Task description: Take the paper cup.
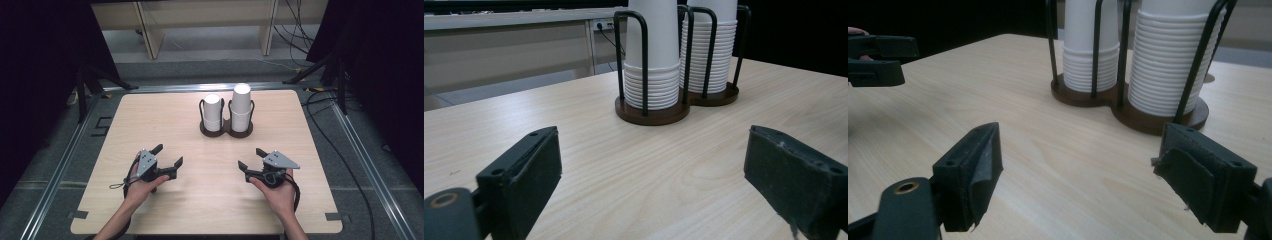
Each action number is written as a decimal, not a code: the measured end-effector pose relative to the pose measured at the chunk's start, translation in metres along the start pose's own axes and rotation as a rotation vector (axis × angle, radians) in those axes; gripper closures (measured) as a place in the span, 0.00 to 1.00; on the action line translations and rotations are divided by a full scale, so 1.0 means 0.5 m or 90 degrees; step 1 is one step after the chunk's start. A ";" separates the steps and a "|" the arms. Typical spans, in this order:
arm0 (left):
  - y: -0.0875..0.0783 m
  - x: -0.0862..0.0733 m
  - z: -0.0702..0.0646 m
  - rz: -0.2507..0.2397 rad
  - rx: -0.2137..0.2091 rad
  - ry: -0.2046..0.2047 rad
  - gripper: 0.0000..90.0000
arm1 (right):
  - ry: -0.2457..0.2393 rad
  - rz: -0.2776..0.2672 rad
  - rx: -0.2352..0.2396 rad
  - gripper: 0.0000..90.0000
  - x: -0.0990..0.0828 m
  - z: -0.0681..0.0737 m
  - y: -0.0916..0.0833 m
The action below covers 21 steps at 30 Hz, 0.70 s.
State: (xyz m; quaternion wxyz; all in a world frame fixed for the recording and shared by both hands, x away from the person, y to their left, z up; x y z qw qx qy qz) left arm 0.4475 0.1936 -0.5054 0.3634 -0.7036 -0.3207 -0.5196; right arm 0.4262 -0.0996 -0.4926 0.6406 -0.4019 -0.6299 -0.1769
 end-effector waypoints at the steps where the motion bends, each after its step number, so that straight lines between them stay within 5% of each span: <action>1: 0.005 0.000 0.004 0.001 0.002 -0.002 0.10 | -0.003 0.008 0.000 0.20 0.000 -0.001 0.000; 21: 0.134 0.039 -0.017 0.025 -0.026 0.044 0.20 | -0.011 -0.060 -0.022 0.25 0.084 -0.026 0.062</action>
Point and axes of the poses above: each handheld gripper's, and its own axes: y roughly forward along the jaws, x roughly out of its top, z roughly to its left, the point moved 8 cm from there along y, roughly forward along the jaws, and after that the axes turned 12 degrees about -y, right-handed, at the moved point
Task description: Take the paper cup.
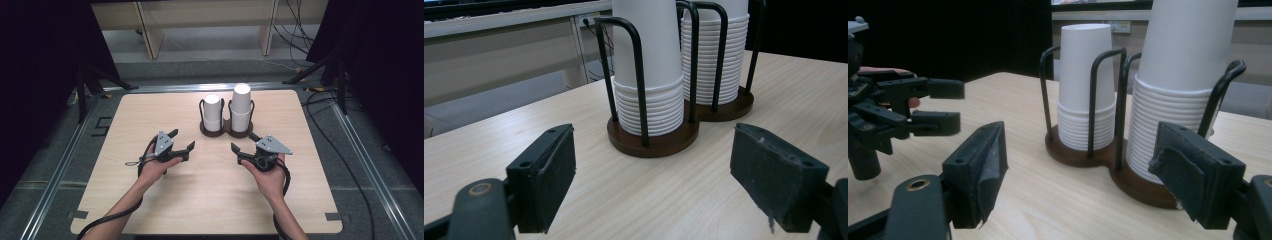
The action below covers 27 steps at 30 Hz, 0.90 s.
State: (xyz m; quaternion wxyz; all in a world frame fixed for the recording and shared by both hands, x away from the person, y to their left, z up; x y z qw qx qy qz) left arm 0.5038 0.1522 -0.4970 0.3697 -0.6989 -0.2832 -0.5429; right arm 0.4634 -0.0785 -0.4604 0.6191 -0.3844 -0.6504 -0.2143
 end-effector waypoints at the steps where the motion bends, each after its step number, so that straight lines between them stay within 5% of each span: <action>1: 0.008 0.000 0.000 0.004 -0.002 0.003 0.20 | -0.009 -0.001 -0.011 0.25 0.003 -0.005 0.005; 18: 0.142 0.013 -0.012 0.055 -0.020 -0.005 0.30 | -0.012 -0.009 0.010 0.31 0.078 -0.001 0.123; 27: 0.187 0.001 -0.004 0.080 -0.007 -0.009 0.34 | -0.005 -0.002 -0.012 0.32 0.103 -0.021 0.197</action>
Point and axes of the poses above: each handheld gripper's, and its own axes: y roughly forward along the jaws, x roughly out of its top, z roughly to its left, the point moved 8 cm from there along y, roughly forward along the jaws, and after that the axes turned 12 degrees about -y, right-handed, at the moved point
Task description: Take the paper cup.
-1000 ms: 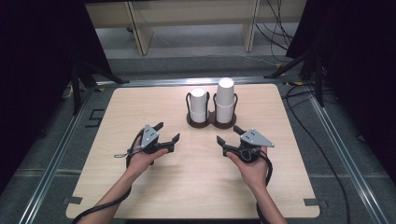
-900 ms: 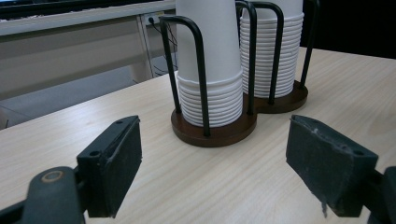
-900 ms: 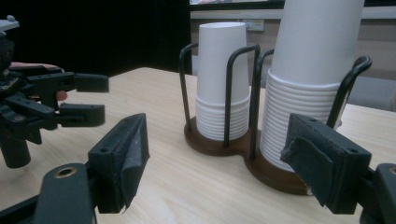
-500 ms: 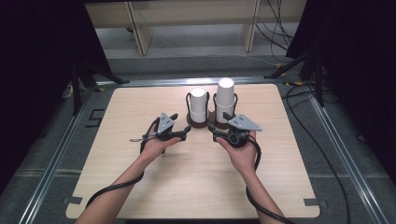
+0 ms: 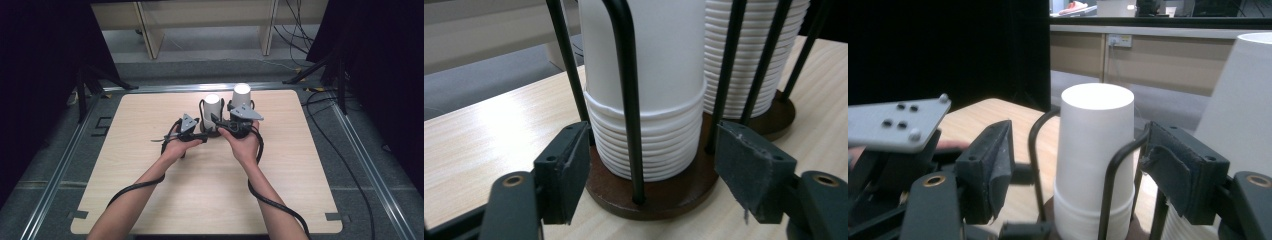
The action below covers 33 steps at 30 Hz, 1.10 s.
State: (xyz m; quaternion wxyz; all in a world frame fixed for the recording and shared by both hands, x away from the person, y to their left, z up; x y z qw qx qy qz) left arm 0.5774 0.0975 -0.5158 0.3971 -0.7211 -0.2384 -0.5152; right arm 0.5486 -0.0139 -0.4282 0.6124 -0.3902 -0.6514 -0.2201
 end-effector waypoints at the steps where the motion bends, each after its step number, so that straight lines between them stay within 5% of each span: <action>1: 0.004 0.000 0.001 0.000 0.001 0.001 0.35 | -0.017 -0.001 -0.008 0.32 0.002 -0.006 0.009; 4: 0.016 -0.002 0.002 0.006 0.003 -0.001 0.37 | -0.003 0.012 -0.009 0.33 0.003 -0.007 0.028; 9: 0.029 0.000 0.002 0.016 0.006 0.003 0.38 | -0.042 0.014 -0.021 0.33 0.010 -0.019 0.053; 17: 0.041 0.004 -0.001 0.019 0.007 0.000 0.38 | -0.046 0.023 -0.041 0.33 0.008 -0.031 0.083; 20: 0.041 0.004 0.000 0.023 0.007 -0.004 0.37 | -0.017 0.041 -0.037 0.33 0.003 -0.027 0.091; 21: 0.042 0.003 0.001 0.023 0.006 -0.005 0.37 | -0.052 0.037 -0.045 0.33 0.004 -0.034 0.095; 33: 0.043 0.003 0.001 0.025 0.006 0.008 0.36 | -0.041 0.044 -0.058 0.33 0.009 -0.025 0.127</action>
Point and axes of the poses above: each handheld gripper's, and its own axes: y roughly forward along the jaws, x roughly out of its top, z roughly to its left, the point moved 8 cm from there along y, roughly forward along the jaws, and after that the axes turned 12 degrees about -y, right-handed, at the moved point
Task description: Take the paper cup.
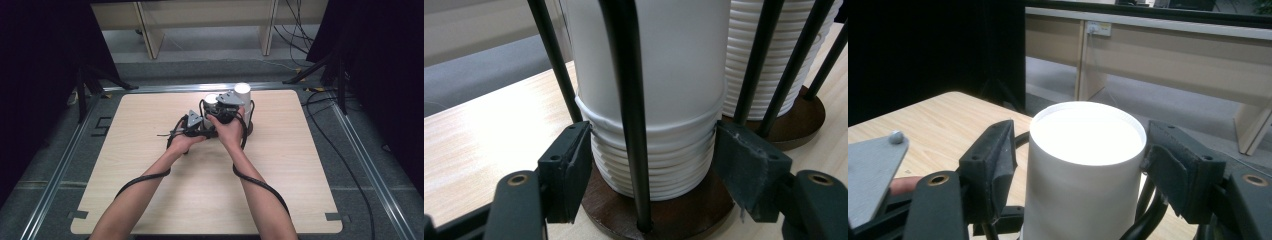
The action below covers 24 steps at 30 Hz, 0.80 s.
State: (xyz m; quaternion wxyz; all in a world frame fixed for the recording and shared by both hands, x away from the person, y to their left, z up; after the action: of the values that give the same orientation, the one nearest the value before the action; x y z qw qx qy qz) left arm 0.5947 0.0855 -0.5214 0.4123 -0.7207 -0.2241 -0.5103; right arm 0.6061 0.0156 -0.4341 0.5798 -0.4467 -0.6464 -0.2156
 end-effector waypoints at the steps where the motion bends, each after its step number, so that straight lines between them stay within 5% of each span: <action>1: 0.000 0.000 0.000 0.000 0.000 0.000 0.36 | 0.008 0.002 -0.010 0.34 -0.001 0.000 0.000; 10: -0.001 -0.001 0.002 0.006 0.002 0.013 0.36 | -0.002 -0.002 -0.024 0.37 -0.004 -0.004 0.015; 12: -0.001 -0.001 0.002 0.006 0.002 0.011 0.37 | 0.023 0.010 -0.033 0.37 -0.007 0.000 0.017; 24: 0.000 0.000 0.002 0.004 0.002 0.018 0.37 | 0.041 -0.006 -0.037 0.39 0.000 0.002 0.009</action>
State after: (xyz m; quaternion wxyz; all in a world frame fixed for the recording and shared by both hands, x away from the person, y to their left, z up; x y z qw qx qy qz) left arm 0.5950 0.0863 -0.5215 0.4179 -0.7137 -0.2169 -0.5186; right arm 0.6092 0.0189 -0.4356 0.5861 -0.4531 -0.6228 -0.2514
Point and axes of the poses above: each handheld gripper's, and its own axes: y roughly forward along the jaws, x roughly out of its top, z roughly to its left, the point moved 8 cm from there along y, roughly forward along the jaws, and after that the axes turned 12 degrees about -y, right-handed, at the moved point
